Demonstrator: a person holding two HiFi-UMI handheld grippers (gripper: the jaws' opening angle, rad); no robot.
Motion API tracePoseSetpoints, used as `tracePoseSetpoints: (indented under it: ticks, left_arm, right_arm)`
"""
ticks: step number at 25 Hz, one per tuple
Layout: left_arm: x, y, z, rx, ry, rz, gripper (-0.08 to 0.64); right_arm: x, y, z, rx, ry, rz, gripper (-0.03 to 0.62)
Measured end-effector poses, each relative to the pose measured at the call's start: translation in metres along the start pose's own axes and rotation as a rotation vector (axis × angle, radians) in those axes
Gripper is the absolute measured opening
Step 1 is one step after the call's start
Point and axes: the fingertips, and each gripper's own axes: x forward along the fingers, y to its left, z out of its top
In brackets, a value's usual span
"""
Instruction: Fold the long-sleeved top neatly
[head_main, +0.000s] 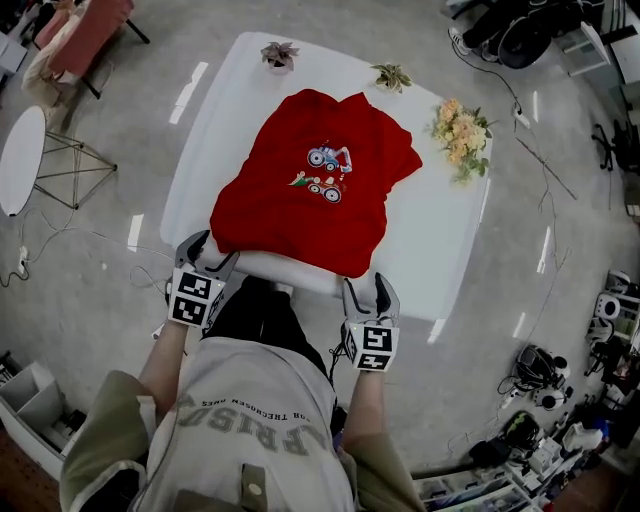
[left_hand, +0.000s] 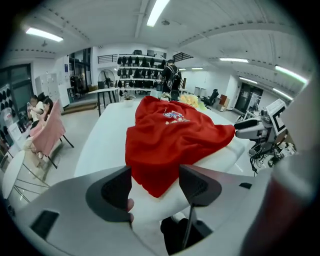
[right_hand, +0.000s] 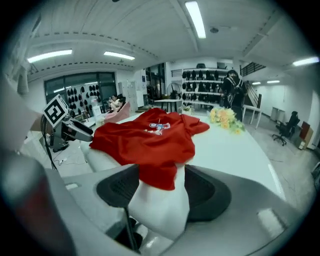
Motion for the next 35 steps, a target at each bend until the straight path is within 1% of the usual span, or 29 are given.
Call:
tracePoseSetpoints:
  ticks: [2, 4, 8, 9, 10, 11, 14, 15, 17, 19, 21, 24, 26, 28, 29, 30, 31, 32, 33, 34, 35]
  left_arm:
    - [0.009, 0.0, -0.003, -0.007, 0.035, -0.024, 0.279]
    - [0.015, 0.0, -0.003, -0.016, 0.054, -0.038, 0.279]
    - [0.026, 0.002, -0.007, -0.015, 0.103, -0.071, 0.278]
    - [0.028, 0.002, -0.008, -0.011, 0.118, -0.076, 0.269]
    - [0.028, 0.004, -0.009, -0.007, 0.129, -0.082, 0.241]
    - [0.027, 0.005, -0.009, -0.004, 0.133, -0.092, 0.211]
    - [0.017, 0.004, -0.004, 0.002, 0.113, -0.141, 0.114]
    - [0.012, 0.003, -0.001, 0.008, 0.102, -0.154, 0.08]
    - [0.0, 0.0, 0.001, 0.024, 0.092, -0.178, 0.045]
    - [-0.011, -0.005, -0.002, 0.025, 0.105, -0.219, 0.032]
    - [-0.019, -0.01, -0.014, 0.008, 0.136, -0.264, 0.029]
    - [-0.017, -0.013, -0.039, -0.002, 0.206, -0.29, 0.031]
    - [-0.011, -0.015, -0.049, 0.017, 0.24, -0.282, 0.031]
    - [-0.004, -0.016, -0.051, 0.042, 0.257, -0.27, 0.032]
    - [-0.003, -0.017, -0.051, 0.053, 0.265, -0.27, 0.035]
    - [-0.002, -0.018, -0.051, 0.063, 0.272, -0.276, 0.058]
    - [-0.004, -0.018, -0.05, 0.074, 0.277, -0.287, 0.094]
    - [-0.007, -0.018, -0.048, 0.086, 0.281, -0.301, 0.143]
    - [-0.011, -0.016, -0.045, 0.099, 0.284, -0.314, 0.224]
    - [-0.017, -0.013, -0.04, 0.112, 0.281, -0.324, 0.277]
    - [-0.022, -0.007, -0.033, 0.125, 0.269, -0.327, 0.288]
  right_arm:
    - [0.016, 0.003, -0.013, 0.003, 0.063, 0.031, 0.272]
    - [0.028, 0.002, -0.022, 0.001, 0.113, 0.046, 0.272]
    - [0.041, 0.001, -0.031, 0.023, 0.187, 0.08, 0.269]
    - [0.042, 0.002, -0.032, 0.028, 0.201, 0.094, 0.258]
    - [0.041, 0.003, -0.032, 0.033, 0.212, 0.108, 0.24]
    - [0.04, 0.005, -0.032, 0.037, 0.218, 0.123, 0.207]
    - [0.031, 0.013, -0.026, 0.021, 0.221, 0.173, 0.085]
    - [0.026, 0.016, -0.024, 0.007, 0.224, 0.193, 0.077]
    - [0.015, 0.025, -0.02, -0.013, 0.233, 0.241, 0.064]
    - [0.001, 0.033, -0.02, -0.02, 0.249, 0.289, 0.063]
    - [-0.011, 0.037, -0.028, -0.011, 0.281, 0.32, 0.063]
    - [-0.015, 0.04, -0.052, 0.009, 0.349, 0.325, 0.063]
    - [-0.008, 0.039, -0.067, 0.003, 0.393, 0.298, 0.064]
    - [-0.001, 0.037, -0.074, -0.002, 0.415, 0.272, 0.066]
    - [0.0, 0.038, -0.074, 0.002, 0.42, 0.271, 0.08]
    - [0.0, 0.04, -0.074, 0.01, 0.425, 0.279, 0.09]
    - [-0.002, 0.043, -0.074, 0.022, 0.432, 0.288, 0.147]
    - [-0.004, 0.044, -0.073, 0.035, 0.436, 0.291, 0.243]
    - [-0.008, 0.043, -0.07, 0.049, 0.435, 0.285, 0.348]
    - [-0.012, 0.041, -0.065, 0.066, 0.421, 0.271, 0.366]
    - [-0.016, 0.037, -0.057, 0.085, 0.398, 0.254, 0.367]
